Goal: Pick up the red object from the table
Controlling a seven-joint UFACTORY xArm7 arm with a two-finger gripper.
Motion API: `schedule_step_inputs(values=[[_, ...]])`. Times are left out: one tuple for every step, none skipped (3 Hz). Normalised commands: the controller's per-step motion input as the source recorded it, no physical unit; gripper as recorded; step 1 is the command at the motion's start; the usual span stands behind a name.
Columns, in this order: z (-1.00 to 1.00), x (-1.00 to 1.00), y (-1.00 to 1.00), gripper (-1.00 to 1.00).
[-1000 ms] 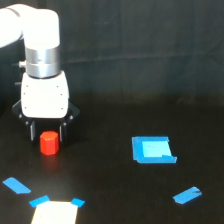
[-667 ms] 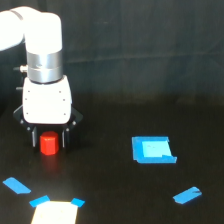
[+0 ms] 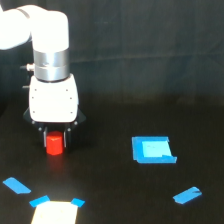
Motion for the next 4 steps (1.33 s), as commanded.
schedule_step_inputs(values=[[0.85, 0.66, 0.12, -1.0], [1.0, 1.0, -0.58, -1.0], [1.0, 0.7, -0.44, -0.59], [1.0, 0.55, -0.57, -1.0]])
